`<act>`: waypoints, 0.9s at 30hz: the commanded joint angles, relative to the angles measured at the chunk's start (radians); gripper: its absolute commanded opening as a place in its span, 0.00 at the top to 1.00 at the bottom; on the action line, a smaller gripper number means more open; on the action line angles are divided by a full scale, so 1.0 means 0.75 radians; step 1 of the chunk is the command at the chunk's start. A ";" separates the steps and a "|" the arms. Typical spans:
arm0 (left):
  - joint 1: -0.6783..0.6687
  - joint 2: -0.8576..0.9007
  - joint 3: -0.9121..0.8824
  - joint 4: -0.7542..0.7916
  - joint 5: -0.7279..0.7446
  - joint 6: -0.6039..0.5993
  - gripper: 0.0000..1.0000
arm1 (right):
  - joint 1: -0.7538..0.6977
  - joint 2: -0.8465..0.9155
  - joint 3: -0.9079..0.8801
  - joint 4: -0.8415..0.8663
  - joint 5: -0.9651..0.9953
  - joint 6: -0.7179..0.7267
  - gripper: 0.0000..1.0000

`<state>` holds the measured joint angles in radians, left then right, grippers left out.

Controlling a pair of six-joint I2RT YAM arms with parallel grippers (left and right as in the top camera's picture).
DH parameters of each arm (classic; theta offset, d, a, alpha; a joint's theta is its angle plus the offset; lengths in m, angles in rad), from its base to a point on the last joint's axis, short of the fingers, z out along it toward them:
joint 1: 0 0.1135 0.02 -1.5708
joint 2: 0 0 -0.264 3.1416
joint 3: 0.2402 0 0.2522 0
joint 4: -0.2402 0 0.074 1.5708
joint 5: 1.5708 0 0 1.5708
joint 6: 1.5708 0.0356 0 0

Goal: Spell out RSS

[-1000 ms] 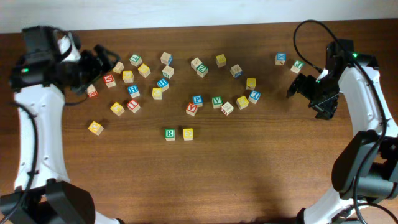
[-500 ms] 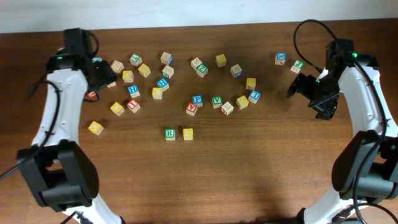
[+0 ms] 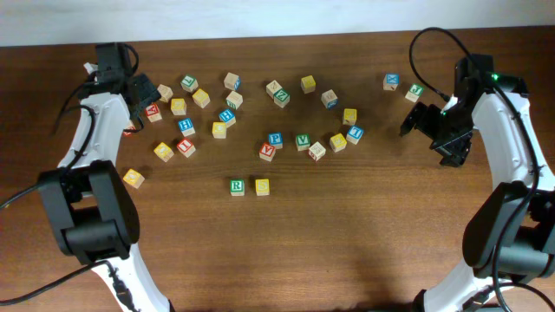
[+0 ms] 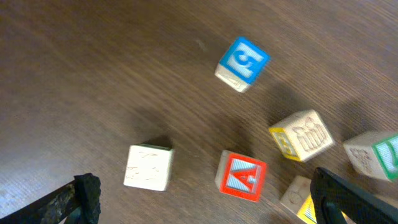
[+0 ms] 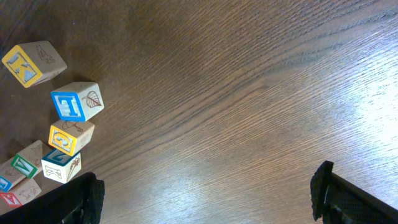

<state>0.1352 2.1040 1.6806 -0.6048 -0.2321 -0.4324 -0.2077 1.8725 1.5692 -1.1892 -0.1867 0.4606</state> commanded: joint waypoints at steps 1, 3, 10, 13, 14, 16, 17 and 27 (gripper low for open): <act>-0.002 -0.035 0.083 0.009 0.402 0.121 0.01 | 0.006 -0.040 0.017 -0.001 -0.016 0.002 0.02; -0.007 -0.066 0.110 0.050 0.705 0.121 0.00 | 0.006 -0.040 0.017 -0.001 -0.016 0.002 0.02; -0.307 -0.071 0.109 0.105 0.778 0.122 0.01 | 0.006 -0.040 0.017 -0.001 -0.016 0.002 0.02; -0.507 -0.056 0.109 0.106 0.183 0.122 0.00 | 0.006 -0.040 0.017 -0.001 -0.016 0.002 0.02; -0.551 -0.044 0.109 0.106 0.071 0.134 0.00 | 0.006 -0.040 0.017 -0.001 -0.016 0.002 0.02; -0.606 -0.010 0.109 0.107 0.018 0.245 0.01 | 0.006 -0.040 0.017 -0.001 -0.016 0.002 0.02; -0.614 0.013 0.109 0.106 0.018 0.267 0.01 | 0.006 -0.040 0.017 -0.001 -0.016 0.002 0.02; -0.187 0.042 0.119 -0.062 0.359 0.224 0.01 | 0.006 -0.040 0.017 -0.001 -0.016 0.002 0.01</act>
<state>-0.0654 2.1304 1.7508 -0.6601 -0.2222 -0.2543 -0.2077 1.8725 1.5692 -1.1889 -0.1867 0.4606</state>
